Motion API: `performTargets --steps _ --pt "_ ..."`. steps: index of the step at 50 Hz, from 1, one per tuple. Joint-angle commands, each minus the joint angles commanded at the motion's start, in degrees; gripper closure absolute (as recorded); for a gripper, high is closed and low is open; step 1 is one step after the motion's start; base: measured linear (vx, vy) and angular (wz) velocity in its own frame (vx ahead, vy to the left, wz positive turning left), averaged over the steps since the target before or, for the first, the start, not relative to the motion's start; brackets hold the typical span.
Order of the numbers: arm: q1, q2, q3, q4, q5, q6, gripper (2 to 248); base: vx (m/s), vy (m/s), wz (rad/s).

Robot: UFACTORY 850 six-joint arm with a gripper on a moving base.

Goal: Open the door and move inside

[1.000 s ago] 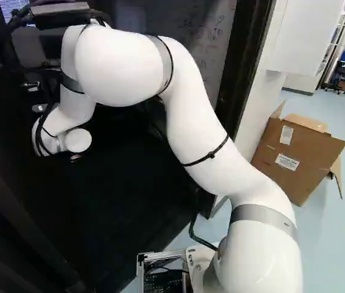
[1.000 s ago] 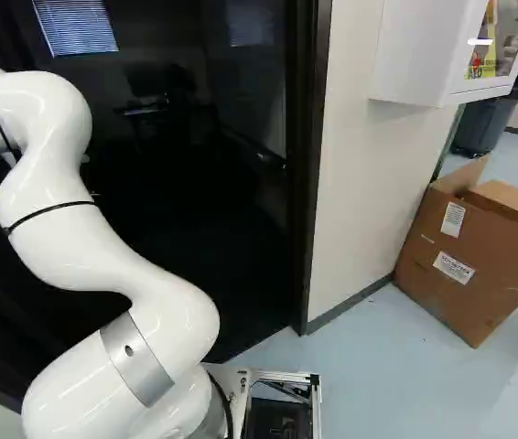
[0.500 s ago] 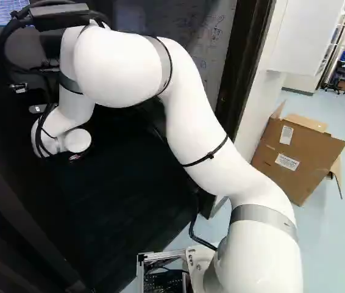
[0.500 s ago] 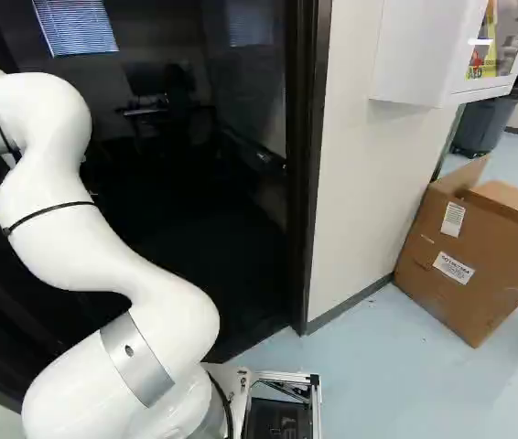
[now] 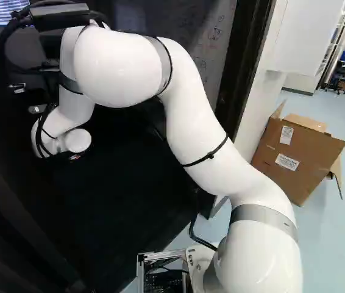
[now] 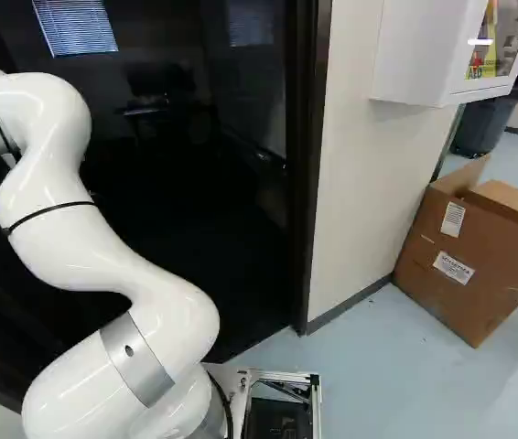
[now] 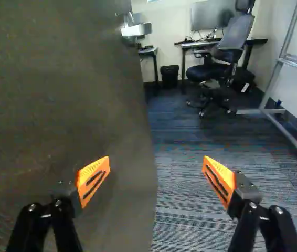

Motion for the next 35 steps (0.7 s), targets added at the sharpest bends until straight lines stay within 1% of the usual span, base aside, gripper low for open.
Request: performTargets --steps 17,35 --pt "0.07 -0.17 -0.25 0.00 0.00 0.00 3 0.000 0.000 0.000" --pt "0.49 -1.32 -1.87 -0.24 0.00 0.00 3 0.000 0.000 0.000"
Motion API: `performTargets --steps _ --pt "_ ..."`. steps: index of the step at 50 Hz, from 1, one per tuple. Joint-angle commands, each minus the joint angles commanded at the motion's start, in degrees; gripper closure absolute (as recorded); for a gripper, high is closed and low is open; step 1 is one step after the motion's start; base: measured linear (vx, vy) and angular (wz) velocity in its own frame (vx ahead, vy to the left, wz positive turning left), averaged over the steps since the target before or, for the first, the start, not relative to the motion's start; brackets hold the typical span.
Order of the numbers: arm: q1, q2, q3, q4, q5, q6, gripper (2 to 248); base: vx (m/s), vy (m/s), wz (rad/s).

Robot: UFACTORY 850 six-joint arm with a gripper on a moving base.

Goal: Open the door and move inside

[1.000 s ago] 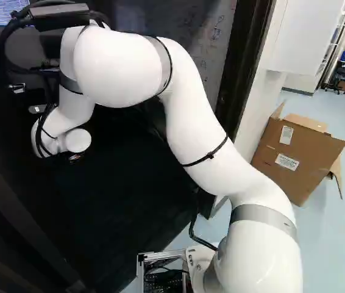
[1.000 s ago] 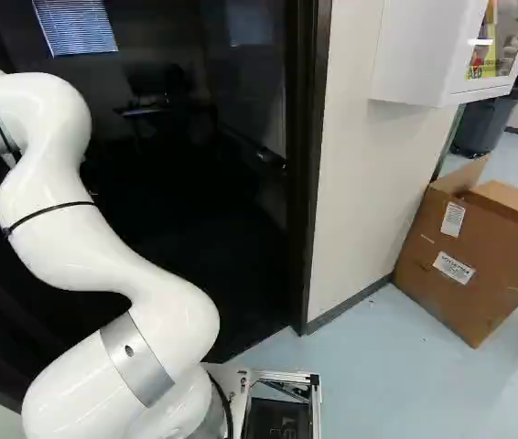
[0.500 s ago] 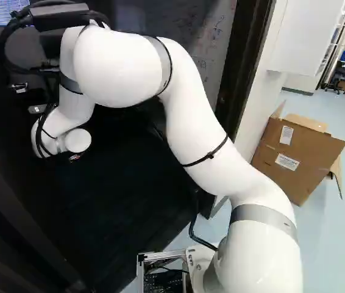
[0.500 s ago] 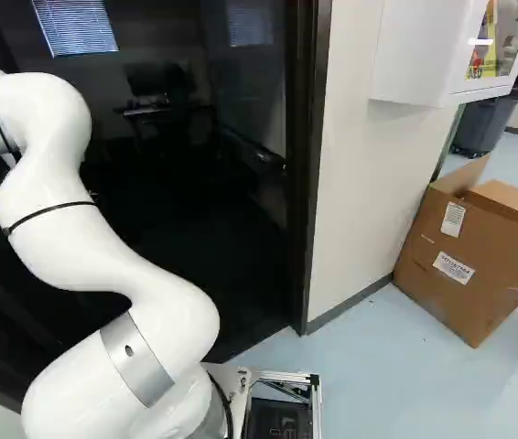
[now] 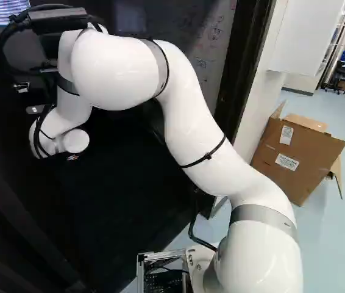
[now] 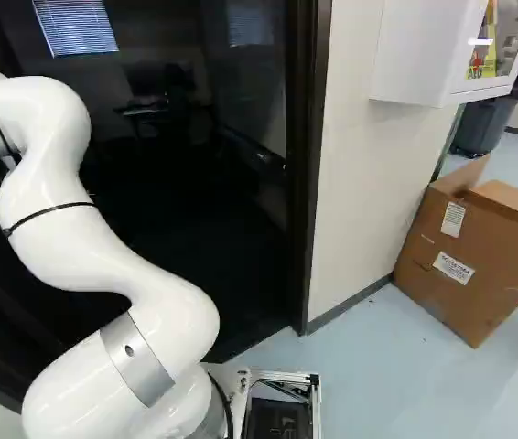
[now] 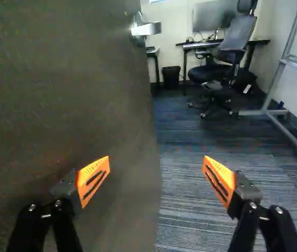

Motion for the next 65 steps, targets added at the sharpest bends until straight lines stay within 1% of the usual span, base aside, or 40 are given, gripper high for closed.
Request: performTargets --steps 52,65 --pt "1.72 -5.14 -7.35 -4.67 0.00 0.00 3 0.000 0.000 0.000" --pt "1.83 -5.51 -7.88 -5.12 0.00 0.00 3 0.000 0.000 0.000"
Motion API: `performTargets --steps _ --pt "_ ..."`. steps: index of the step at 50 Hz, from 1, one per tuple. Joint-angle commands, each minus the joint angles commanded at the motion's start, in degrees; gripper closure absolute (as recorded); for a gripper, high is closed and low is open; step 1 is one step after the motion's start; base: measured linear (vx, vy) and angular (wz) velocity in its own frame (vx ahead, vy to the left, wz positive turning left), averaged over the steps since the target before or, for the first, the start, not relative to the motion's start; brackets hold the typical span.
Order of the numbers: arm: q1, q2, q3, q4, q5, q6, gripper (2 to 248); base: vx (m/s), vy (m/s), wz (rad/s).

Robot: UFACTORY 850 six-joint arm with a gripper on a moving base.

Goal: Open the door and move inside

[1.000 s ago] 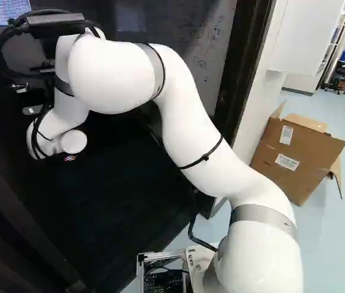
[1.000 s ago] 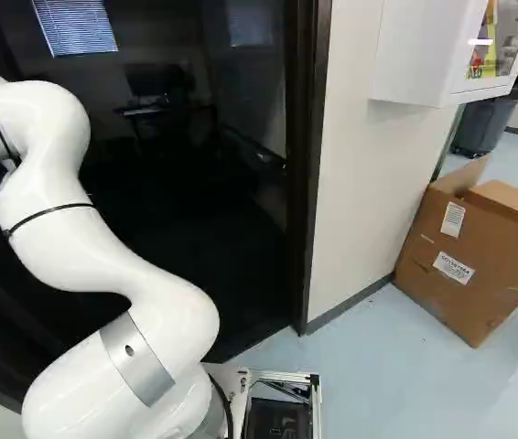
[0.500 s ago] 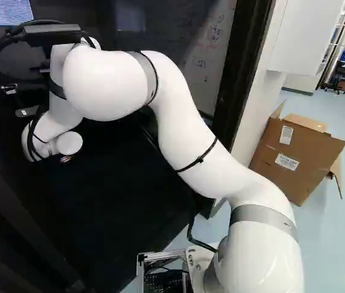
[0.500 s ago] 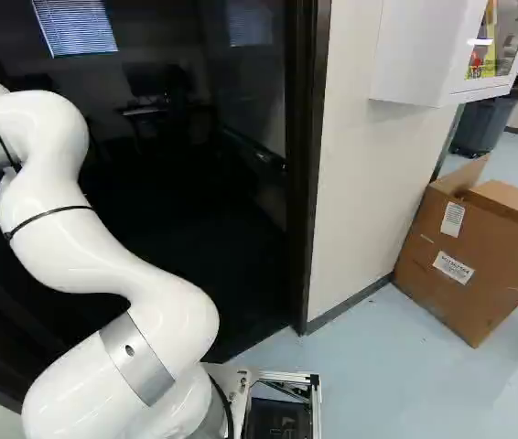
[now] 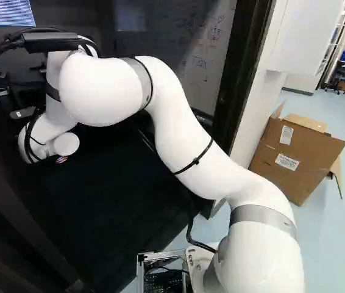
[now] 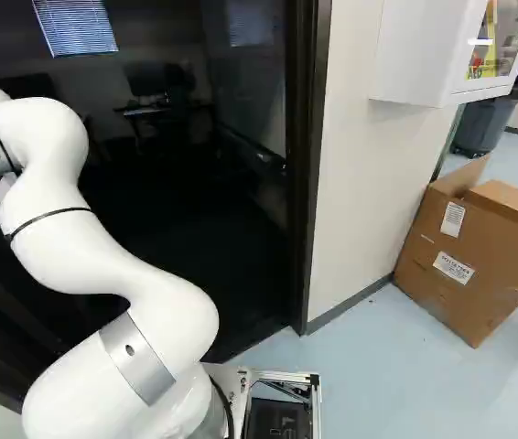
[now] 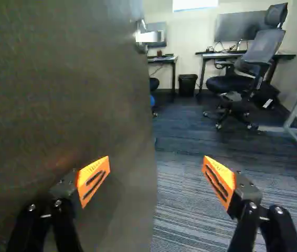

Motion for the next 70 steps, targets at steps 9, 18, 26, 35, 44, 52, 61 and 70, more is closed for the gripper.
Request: performTargets --steps 9,18,26,35,44,52,61,70 --pt "-0.21 0.70 1.01 0.26 0.00 0.00 3 0.000 0.000 0.000" --pt "-0.76 2.43 3.50 1.60 0.00 0.00 3 0.000 0.000 0.000" --pt "-1.34 4.18 6.00 3.11 0.00 0.00 3 0.000 0.000 0.000" --pt "-2.04 6.12 8.76 4.79 0.00 0.00 3 0.000 0.000 0.000" --pt "-2.76 8.01 11.42 6.40 0.00 0.00 3 0.000 0.000 0.000" --pt "-3.42 9.63 13.70 7.82 0.00 0.00 3 0.000 0.000 0.000" --pt "-4.19 11.40 16.16 9.42 0.00 0.00 3 0.000 0.000 0.000" --pt "-4.99 13.11 18.52 11.01 0.00 0.00 3 0.000 0.000 0.000"
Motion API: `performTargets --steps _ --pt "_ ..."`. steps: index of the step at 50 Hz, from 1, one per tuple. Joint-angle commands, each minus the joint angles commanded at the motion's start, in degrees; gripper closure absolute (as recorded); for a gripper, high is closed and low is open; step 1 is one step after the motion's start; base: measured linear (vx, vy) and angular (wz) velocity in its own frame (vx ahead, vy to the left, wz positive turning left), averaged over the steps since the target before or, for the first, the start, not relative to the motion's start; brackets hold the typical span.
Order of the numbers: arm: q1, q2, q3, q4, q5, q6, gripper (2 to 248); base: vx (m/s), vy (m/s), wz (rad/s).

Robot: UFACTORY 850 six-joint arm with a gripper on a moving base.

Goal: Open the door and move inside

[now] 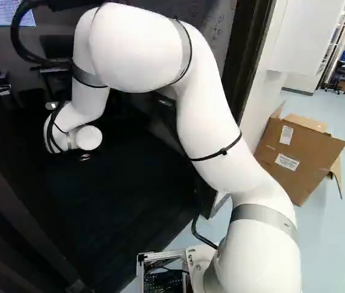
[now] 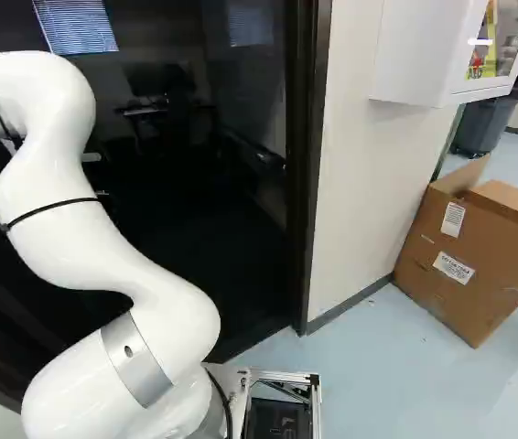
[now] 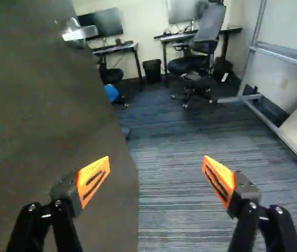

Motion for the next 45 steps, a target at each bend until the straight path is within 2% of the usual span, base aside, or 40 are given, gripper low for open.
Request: performTargets --steps 13,45 --pt "-1.17 2.43 3.32 1.70 0.00 0.00 3 0.000 0.000 0.000" --pt "-3.59 9.26 12.44 1.84 0.00 0.00 3 0.000 0.000 0.000"
